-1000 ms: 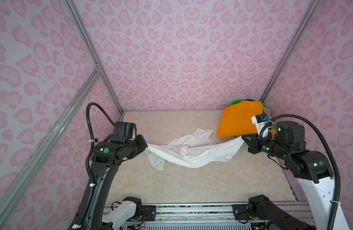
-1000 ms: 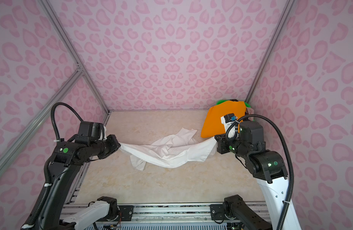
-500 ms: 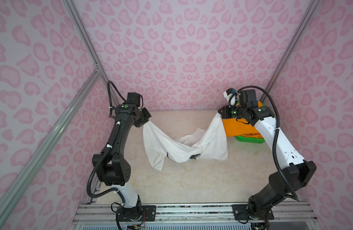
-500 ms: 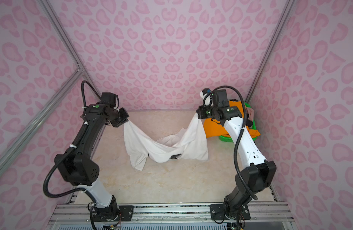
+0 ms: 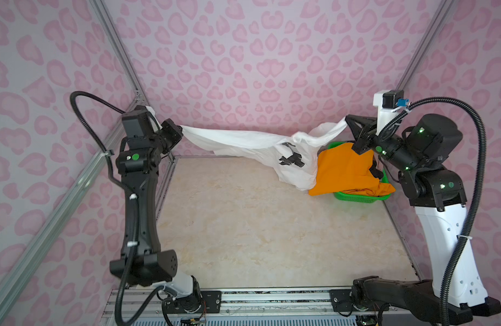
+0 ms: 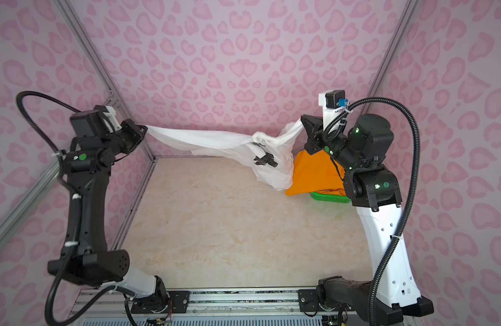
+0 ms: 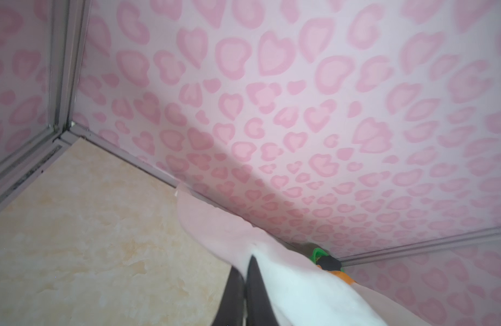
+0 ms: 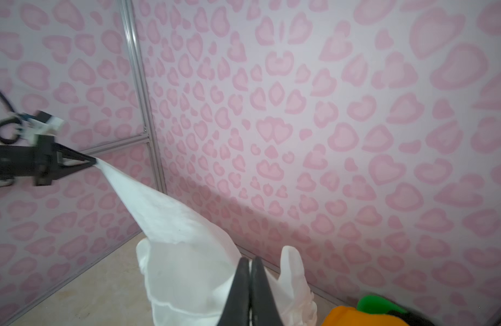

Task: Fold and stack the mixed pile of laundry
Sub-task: 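Lift the shirt with both grippers and stretch it between them, then lower the stretched white shirt flat onto the table and open both grippers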

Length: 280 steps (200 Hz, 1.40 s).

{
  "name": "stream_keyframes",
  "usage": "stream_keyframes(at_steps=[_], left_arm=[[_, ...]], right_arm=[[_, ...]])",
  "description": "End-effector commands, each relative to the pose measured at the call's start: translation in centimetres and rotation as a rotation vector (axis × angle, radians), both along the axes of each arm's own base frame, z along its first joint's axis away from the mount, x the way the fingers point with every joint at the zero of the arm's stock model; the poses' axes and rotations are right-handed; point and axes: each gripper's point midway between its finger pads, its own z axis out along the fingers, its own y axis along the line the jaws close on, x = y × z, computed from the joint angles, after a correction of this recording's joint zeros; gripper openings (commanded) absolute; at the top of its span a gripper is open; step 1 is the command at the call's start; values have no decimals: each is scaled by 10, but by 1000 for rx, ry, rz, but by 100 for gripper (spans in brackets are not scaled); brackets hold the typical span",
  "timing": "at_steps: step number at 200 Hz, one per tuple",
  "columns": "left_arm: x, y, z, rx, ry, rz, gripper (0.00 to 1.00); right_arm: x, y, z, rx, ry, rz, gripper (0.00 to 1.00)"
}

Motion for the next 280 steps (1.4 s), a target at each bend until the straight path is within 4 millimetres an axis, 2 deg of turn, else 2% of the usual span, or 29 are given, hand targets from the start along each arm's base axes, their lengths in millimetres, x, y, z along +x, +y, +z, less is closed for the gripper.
stream_keyframes(at_steps=[1,4,5,7,8,14,29,38,41,66,83,102,129,153,185,207,215,230,245,251,254,263,280], left_arm=[[-17,0,-46,75,80,-18,2],[-20,1,-56,76,109,-16,2],[-21,1,-61,76,122,-14,2],[-23,2,-69,78,145,-9,2],[-24,2,-72,80,153,-7,2],[-32,4,-93,87,216,2,2],[-54,10,-139,100,365,40,2],[-66,10,-158,95,427,43,2],[-71,9,-173,88,468,40,2],[-98,-4,-235,20,646,-12,2],[-114,-8,-269,-20,741,-5,2],[-132,-10,-293,-64,812,20,2],[-155,-10,-310,-89,882,65,2],[-174,-13,-317,-94,944,60,2],[-204,-18,-322,-99,1049,48,1],[-231,-7,-329,-50,1137,129,2],[-239,-3,-333,-38,1162,157,7],[-249,0,-338,-37,1180,199,19],[-252,1,-338,-53,1166,224,33],[-253,2,-337,-52,1155,234,35],[-253,3,-336,-49,1151,240,39],[-252,7,-330,-30,1126,261,44],[-244,21,-317,28,1077,310,48]], right_arm=[[-3,2,-60,-20,119,21,0],[-5,2,-67,-20,141,25,0],[-5,3,-76,-24,163,27,0],[-5,3,-80,-24,171,28,0],[-6,4,-91,-27,202,31,0],[-11,4,-111,-28,262,34,0],[-32,2,-145,-28,365,33,0],[-44,-2,-157,-30,399,23,0],[-48,-3,-160,-28,414,20,0],[-71,-5,-176,-29,486,34,0],[-81,-6,-191,-42,556,45,0],[-93,-2,-215,-38,664,70,0],[-113,2,-256,-56,836,83,0],[-124,-6,-291,-64,977,21,0],[-136,-10,-320,-60,1105,-18,0],[-147,-12,-343,-68,1206,-51,0],[-151,-12,-352,-71,1246,-57,0],[-157,-12,-366,-89,1303,-68,12],[-158,-19,-370,-144,1325,-111,24],[-155,-24,-369,-170,1318,-134,30],[-153,-26,-368,-181,1308,-145,33],[-146,-33,-363,-213,1275,-182,40],[-128,-39,-352,-236,1205,-230,49]])
